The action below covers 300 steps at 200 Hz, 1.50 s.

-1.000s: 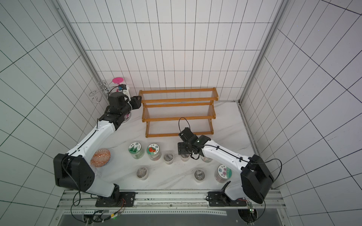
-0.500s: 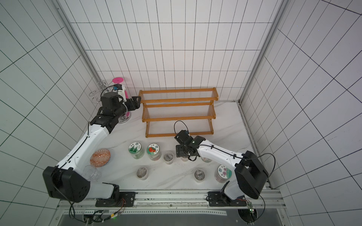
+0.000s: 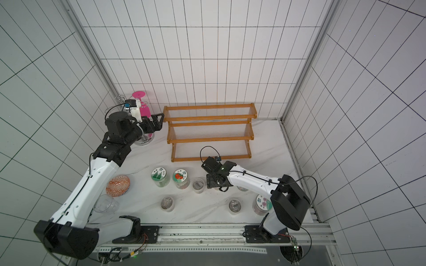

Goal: Place the seed container on the shelf
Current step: Pick up the seed jar at the center of the board.

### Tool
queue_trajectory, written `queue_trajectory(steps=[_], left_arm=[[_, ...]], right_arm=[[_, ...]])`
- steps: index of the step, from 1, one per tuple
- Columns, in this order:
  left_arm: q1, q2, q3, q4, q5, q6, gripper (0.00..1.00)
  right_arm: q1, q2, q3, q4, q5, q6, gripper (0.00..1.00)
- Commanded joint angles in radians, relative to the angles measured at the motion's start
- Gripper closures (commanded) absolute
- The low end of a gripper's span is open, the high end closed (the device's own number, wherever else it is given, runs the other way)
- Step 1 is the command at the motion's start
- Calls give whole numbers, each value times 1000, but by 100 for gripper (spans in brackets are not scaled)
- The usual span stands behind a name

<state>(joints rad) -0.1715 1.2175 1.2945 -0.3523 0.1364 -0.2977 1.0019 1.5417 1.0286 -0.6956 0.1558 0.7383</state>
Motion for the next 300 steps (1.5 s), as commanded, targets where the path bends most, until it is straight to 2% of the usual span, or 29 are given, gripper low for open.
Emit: queue_trajectory(steps=[1, 50, 65, 91, 122, 155, 209, 237, 277, 300], left_arm=[[-4, -31, -17, -11, 10, 12, 1], [-3, -49, -32, -7, -10, 23, 1], [-3, -49, -32, -7, -5, 21, 1], [-4, -51, -35, -4, 5, 22, 1], [-26, -63, -42, 5, 24, 33, 1], [-103, -106, -79, 52, 39, 79, 1], [-209, -177, -170, 188, 169, 115, 1], [-311, -200, -258, 291, 226, 259, 1], [-469, -174, -379, 456, 383, 436, 1], [-544, -116, -388, 502, 384, 426, 1]], right_arm=[[7, 18, 47, -9, 16, 8, 14], [7, 49, 60, -8, 5, 8, 20], [6, 53, 65, -8, 3, 4, 25], [6, 54, 76, -16, -4, -9, 41], [3, 33, 138, -116, 11, -38, 47], [-22, -36, 239, -252, 24, -87, 50], [-123, -125, 464, -519, 16, -187, 52], [-174, -138, 603, -631, -19, -239, 52], [-190, -107, 812, -775, -27, -295, 52], [-191, -97, 891, -822, -49, -309, 52]])
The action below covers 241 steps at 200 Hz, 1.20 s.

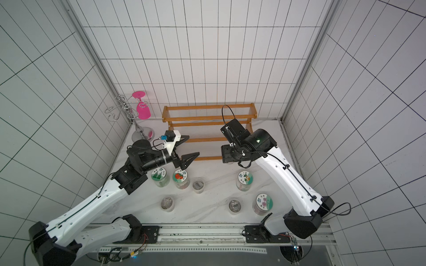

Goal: Place the seed container on the shelf
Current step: Pick up the seed jar at the center of the board.

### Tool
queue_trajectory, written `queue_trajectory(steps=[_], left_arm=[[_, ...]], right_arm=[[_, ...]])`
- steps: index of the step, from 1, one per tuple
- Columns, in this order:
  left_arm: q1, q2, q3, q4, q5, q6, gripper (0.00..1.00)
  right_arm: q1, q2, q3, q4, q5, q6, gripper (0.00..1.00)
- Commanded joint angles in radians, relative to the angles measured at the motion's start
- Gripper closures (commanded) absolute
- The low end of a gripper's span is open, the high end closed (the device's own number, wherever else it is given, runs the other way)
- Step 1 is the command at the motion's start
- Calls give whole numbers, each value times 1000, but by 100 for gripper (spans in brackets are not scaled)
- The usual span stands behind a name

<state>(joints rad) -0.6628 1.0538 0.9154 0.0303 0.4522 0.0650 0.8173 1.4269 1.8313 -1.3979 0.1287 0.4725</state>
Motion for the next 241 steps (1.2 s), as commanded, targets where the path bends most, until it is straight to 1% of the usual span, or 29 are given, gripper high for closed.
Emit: queue_trajectory(steps=[1, 23, 51, 94, 134, 195, 216, 241], left_arm=[[-56, 51, -8, 122, 71, 60, 1], [-95, 113, -8, 194, 91, 1, 1], [-159, 189, -7, 280, 96, -12, 1], [-208, 293, 11, 357, 103, -29, 1], [-230, 364, 27, 399, 87, -38, 1], [-240, 403, 24, 449, 64, -53, 1], [-240, 413, 25, 456, 63, -53, 7], [-241, 418, 25, 465, 63, -54, 11]], right_arm=[[-6, 19, 91, -121, -23, -43, 52], [-6, 16, 120, -129, -57, -49, 53], [-6, 6, 122, -120, -101, -51, 54], [-7, -5, 116, -111, -131, -52, 54], [-7, -10, 109, -105, -153, -49, 54], [-6, -14, 94, -99, -168, -44, 54], [-6, -16, 91, -96, -178, -44, 54], [-6, -16, 84, -93, -186, -40, 54]])
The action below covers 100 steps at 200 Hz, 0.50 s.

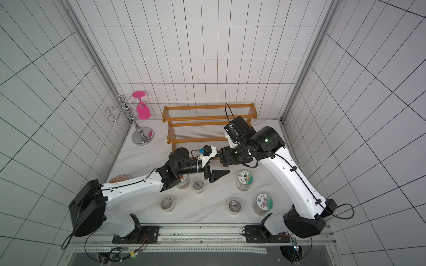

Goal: Place the seed container on the shelf
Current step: Pick up the seed jar at the center of the board.

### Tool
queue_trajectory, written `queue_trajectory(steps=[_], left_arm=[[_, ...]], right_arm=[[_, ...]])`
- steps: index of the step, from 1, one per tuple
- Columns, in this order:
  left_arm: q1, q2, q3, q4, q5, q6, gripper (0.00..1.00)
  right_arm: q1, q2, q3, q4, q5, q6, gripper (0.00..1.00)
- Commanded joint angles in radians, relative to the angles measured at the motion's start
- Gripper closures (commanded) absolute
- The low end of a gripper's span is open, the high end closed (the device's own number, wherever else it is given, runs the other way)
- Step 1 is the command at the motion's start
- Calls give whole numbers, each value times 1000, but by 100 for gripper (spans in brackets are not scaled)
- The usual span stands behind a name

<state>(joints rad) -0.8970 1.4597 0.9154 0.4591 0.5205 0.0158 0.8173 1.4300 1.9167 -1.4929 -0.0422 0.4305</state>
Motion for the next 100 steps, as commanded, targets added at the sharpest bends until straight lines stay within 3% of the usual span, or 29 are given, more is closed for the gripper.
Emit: queue_trajectory(steps=[1, 40, 75, 100], left_arm=[[-6, 13, 25, 36, -5, -6, 12], [-6, 8, 23, 50, 4, -8, 23], [-6, 7, 19, 67, 6, -14, 24], [-6, 7, 19, 69, 12, -14, 36]], right_arm=[[-6, -19, -2, 2, -16, 1, 54], [-6, -19, -18, 8, -21, 4, 54], [-6, -19, -28, 9, -33, 7, 53], [-6, -18, -30, 12, -40, 10, 53]])
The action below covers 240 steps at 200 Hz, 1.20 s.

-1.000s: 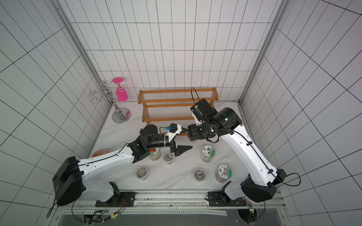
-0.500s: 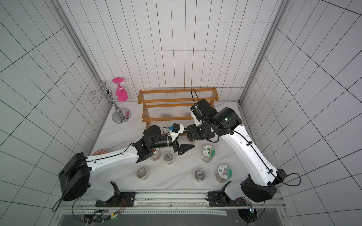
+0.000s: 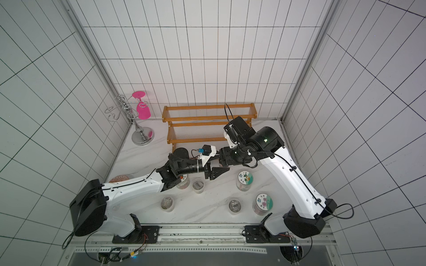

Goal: Place the seed container on the shelf
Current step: Pick up the seed jar at the center of the board.

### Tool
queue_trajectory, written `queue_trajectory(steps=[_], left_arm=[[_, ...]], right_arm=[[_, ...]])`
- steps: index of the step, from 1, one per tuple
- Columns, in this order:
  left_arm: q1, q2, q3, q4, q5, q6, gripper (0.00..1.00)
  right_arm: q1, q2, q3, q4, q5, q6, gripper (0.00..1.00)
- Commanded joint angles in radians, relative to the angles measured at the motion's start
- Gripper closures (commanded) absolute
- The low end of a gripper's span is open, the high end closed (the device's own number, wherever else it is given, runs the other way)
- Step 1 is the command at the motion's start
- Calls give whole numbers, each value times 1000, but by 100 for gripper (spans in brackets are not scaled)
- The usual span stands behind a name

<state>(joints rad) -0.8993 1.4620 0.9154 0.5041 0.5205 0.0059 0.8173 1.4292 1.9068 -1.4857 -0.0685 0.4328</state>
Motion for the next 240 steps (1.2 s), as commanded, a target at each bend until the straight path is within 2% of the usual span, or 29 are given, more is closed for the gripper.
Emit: queue_trajectory(steps=[1, 38, 84, 111, 142, 182, 198, 240], left_arm=[[-4, 4, 19, 24, 12, -5, 36], [-4, 3, 18, 25, 23, -10, 47], [-4, -11, -6, 55, 4, -28, 48], [-4, -24, -43, 115, -50, -46, 48], [-4, -45, -90, 202, -215, -66, 48], [-1, -74, -135, 321, -549, -49, 47], [13, -77, -129, 347, -652, -11, 46], [131, -61, -76, 363, -803, -9, 47]], right_arm=[[-6, -18, -20, 4, -14, 7, 52], [-6, -21, -26, 11, -26, 3, 46], [-6, -33, -5, 27, -14, 1, 23], [-6, -54, 54, 29, 53, 3, 16], [-7, -117, 89, 61, 189, 15, 13], [-12, -261, -20, 162, 324, 51, 12], [-14, -319, -98, 210, 348, 67, 11], [-17, -395, -278, 284, 340, 104, 10]])
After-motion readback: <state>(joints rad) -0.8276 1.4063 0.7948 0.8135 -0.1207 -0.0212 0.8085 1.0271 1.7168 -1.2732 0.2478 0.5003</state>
